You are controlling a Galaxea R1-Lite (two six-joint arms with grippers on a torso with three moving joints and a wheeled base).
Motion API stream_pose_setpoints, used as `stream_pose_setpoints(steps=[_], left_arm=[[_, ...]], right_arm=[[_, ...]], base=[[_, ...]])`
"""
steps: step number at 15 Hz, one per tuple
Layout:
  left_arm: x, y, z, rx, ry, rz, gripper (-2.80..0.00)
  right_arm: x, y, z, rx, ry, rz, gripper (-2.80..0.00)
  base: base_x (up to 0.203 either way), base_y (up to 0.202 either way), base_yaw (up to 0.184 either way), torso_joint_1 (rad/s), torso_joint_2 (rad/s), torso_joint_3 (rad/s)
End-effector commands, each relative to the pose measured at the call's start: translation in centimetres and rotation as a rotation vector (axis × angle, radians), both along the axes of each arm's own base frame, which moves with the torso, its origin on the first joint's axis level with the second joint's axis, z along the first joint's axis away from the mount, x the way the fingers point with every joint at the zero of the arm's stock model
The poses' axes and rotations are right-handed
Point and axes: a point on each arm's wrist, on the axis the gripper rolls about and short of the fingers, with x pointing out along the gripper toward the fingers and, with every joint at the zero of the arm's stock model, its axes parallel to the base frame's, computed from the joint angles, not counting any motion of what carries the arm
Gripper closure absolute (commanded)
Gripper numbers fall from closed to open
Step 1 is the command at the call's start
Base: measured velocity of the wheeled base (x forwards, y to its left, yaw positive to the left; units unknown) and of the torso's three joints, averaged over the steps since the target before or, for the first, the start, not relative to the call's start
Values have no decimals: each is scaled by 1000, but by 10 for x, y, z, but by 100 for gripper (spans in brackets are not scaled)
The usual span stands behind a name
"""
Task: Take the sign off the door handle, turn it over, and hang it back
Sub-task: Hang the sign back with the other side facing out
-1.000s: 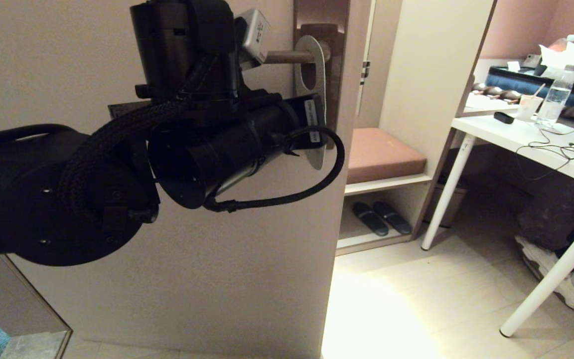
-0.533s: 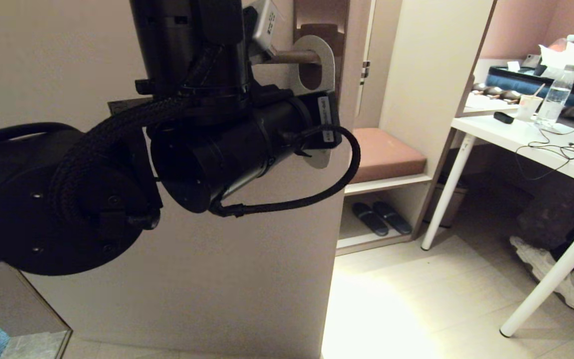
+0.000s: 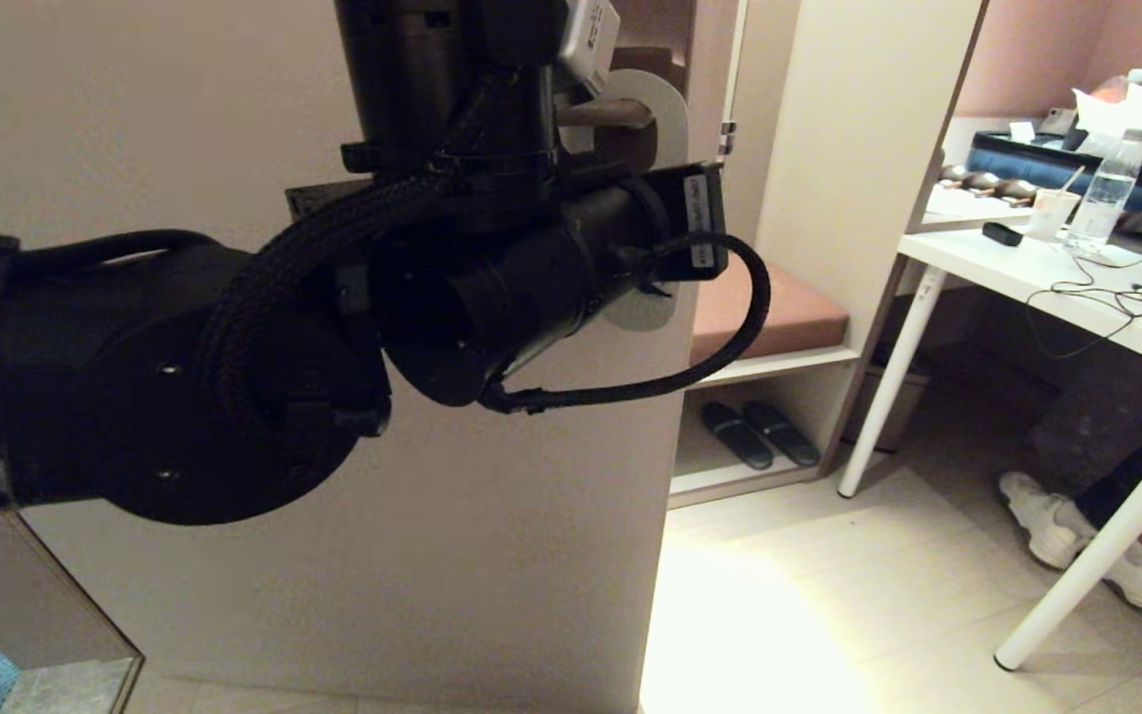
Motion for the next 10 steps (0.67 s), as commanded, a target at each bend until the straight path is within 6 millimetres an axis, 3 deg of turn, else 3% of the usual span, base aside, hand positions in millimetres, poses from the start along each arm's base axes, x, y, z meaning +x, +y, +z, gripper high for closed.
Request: stream_pose_setpoints(steps=[1, 10], left_arm=[[5, -9, -5, 15, -4, 0, 0], [5, -8, -4, 13, -3, 41, 0]], right_arm=[[0, 0, 0, 0, 2, 1, 0], [0, 0, 0, 0, 2, 1, 0]], base=[[0, 0, 0, 0, 0, 0], [0, 0, 0, 0, 0, 0]])
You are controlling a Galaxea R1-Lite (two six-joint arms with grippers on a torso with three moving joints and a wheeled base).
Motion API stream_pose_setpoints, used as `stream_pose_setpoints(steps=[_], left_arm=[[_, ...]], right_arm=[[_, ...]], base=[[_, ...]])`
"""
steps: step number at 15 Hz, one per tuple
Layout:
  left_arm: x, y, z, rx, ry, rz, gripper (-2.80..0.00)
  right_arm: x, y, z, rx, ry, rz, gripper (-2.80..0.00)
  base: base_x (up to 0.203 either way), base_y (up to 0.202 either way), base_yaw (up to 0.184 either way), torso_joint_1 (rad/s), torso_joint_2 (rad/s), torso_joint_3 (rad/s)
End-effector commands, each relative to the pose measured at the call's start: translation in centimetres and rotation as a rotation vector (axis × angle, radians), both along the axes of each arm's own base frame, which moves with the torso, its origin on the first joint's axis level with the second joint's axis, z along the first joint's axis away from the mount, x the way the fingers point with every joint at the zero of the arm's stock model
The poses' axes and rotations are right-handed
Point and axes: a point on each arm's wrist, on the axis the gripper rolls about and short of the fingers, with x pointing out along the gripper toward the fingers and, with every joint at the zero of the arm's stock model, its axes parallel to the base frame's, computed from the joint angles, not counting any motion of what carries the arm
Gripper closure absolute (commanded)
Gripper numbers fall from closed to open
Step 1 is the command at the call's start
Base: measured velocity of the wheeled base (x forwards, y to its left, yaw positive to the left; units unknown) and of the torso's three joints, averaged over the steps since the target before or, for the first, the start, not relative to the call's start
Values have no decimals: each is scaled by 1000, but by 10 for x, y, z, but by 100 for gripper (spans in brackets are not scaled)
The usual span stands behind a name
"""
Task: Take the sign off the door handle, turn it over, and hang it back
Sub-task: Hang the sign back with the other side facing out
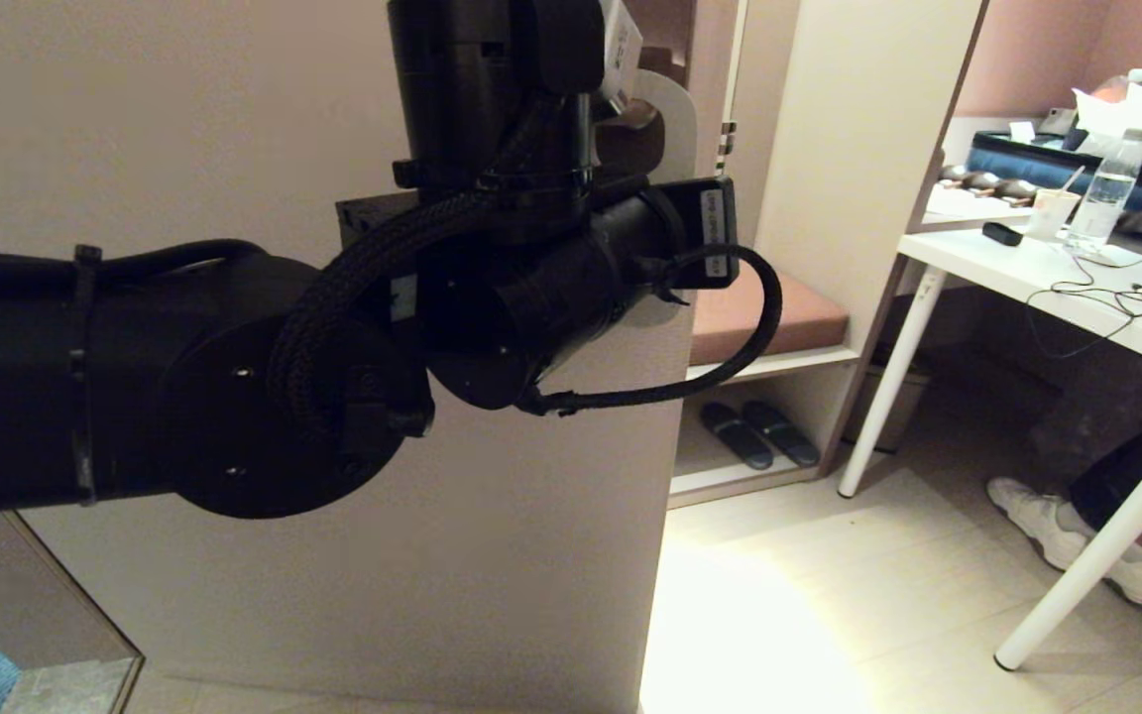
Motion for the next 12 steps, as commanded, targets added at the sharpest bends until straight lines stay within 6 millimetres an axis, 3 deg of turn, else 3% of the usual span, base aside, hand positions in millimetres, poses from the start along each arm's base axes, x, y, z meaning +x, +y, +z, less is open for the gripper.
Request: stream_pose_setpoints(steps=[1, 5, 12], left_arm=[[0, 2, 1, -5, 0, 26, 0], [-2, 7, -2, 0, 9, 43, 0], [22, 27, -3, 6, 9, 122, 0]], right_arm=[[0, 0, 0, 0, 1, 0, 0], [0, 0, 0, 0, 1, 0, 0], [0, 0, 0, 0, 1, 0, 0]], base=[[0, 0, 0, 0, 0, 0], [0, 0, 0, 0, 0, 0], [0, 0, 0, 0, 0, 0]])
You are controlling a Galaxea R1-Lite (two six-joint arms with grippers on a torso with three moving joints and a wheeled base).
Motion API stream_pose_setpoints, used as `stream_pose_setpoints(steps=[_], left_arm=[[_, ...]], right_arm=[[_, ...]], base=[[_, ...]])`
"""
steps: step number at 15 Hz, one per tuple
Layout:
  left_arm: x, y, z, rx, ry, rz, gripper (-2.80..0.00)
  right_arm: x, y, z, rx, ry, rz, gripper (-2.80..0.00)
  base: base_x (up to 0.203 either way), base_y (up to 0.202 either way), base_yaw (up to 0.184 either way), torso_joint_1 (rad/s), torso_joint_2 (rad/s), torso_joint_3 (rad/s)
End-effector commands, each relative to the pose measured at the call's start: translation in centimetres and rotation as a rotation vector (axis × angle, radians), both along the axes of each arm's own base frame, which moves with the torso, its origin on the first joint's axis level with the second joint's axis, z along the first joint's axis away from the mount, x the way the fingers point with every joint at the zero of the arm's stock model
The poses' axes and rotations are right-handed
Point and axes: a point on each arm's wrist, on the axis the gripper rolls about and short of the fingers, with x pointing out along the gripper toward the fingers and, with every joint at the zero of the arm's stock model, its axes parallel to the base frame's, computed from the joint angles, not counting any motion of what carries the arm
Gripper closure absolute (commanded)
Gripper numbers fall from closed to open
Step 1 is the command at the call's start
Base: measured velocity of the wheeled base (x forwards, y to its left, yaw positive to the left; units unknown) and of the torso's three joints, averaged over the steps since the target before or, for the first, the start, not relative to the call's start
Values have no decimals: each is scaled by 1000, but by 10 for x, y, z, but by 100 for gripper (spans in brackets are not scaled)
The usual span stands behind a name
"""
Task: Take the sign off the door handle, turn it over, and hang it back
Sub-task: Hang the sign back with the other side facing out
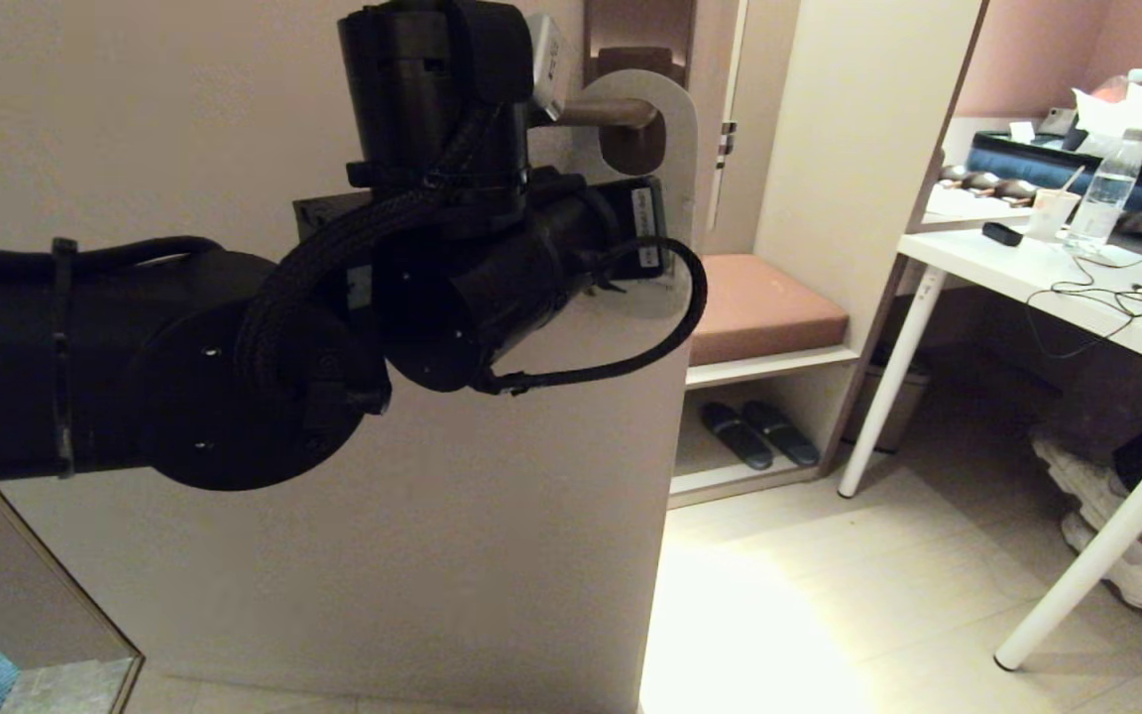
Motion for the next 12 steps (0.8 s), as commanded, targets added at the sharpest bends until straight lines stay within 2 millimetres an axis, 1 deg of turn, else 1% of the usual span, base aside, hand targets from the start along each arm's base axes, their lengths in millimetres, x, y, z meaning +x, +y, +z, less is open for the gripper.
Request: stream_pose_setpoints(steps=[1, 6, 12], left_arm=[[4, 3, 0, -3, -2, 14, 0], [7, -4, 3, -15, -13, 2, 0], [-1, -14, 6, -14, -24, -33, 0]], right_arm=[[0, 0, 0, 0, 1, 1, 0], [0, 0, 0, 0, 1, 1, 0], [0, 0, 0, 0, 1, 1, 0]], base=[[0, 0, 0, 0, 0, 0], [0, 0, 0, 0, 0, 0], [0, 0, 0, 0, 0, 0]])
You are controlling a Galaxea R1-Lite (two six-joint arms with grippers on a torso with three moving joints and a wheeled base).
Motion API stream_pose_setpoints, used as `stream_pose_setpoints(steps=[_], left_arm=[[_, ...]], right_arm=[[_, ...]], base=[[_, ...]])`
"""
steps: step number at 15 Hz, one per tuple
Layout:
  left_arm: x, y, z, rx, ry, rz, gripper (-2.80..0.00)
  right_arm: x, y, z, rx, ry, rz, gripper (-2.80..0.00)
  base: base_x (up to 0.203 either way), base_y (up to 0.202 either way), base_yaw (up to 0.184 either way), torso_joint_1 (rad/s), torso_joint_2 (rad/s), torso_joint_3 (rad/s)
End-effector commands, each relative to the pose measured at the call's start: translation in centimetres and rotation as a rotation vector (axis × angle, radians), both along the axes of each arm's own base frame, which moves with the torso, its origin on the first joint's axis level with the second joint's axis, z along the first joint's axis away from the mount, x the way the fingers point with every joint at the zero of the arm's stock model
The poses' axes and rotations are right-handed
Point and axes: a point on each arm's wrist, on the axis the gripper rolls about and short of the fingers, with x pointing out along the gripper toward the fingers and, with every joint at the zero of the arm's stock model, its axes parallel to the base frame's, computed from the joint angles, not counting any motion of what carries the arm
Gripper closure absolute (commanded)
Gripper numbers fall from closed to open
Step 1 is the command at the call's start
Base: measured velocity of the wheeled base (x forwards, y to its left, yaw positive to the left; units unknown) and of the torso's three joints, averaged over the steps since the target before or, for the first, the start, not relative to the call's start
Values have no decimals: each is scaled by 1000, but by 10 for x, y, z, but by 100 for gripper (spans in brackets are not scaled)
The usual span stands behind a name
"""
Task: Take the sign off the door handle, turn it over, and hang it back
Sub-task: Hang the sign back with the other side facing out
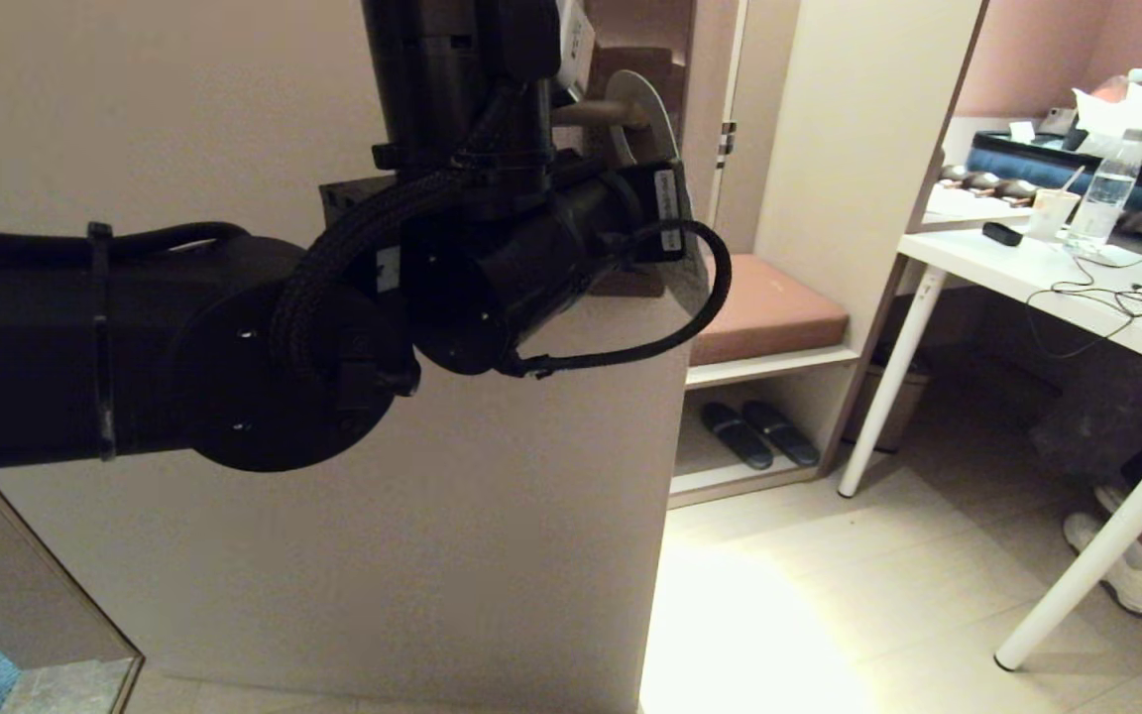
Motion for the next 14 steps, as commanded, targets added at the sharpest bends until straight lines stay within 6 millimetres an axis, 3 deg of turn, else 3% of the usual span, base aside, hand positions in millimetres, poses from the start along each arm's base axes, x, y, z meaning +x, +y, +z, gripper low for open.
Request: stream_pose_setpoints(steps=[1, 8, 14], left_arm=[[-2, -3, -1, -1, 0, -6, 0], [-13, -13, 8, -8, -25, -39, 0], [-7, -20, 2, 6, -25, -38, 0]], right_arm=[[0, 0, 0, -1, 0, 1, 0], [0, 0, 0, -1, 1, 1, 0], [0, 0, 0, -1, 1, 1, 0]], base=[[0, 0, 0, 0, 0, 0], [0, 0, 0, 0, 0, 0], [0, 0, 0, 0, 0, 0]])
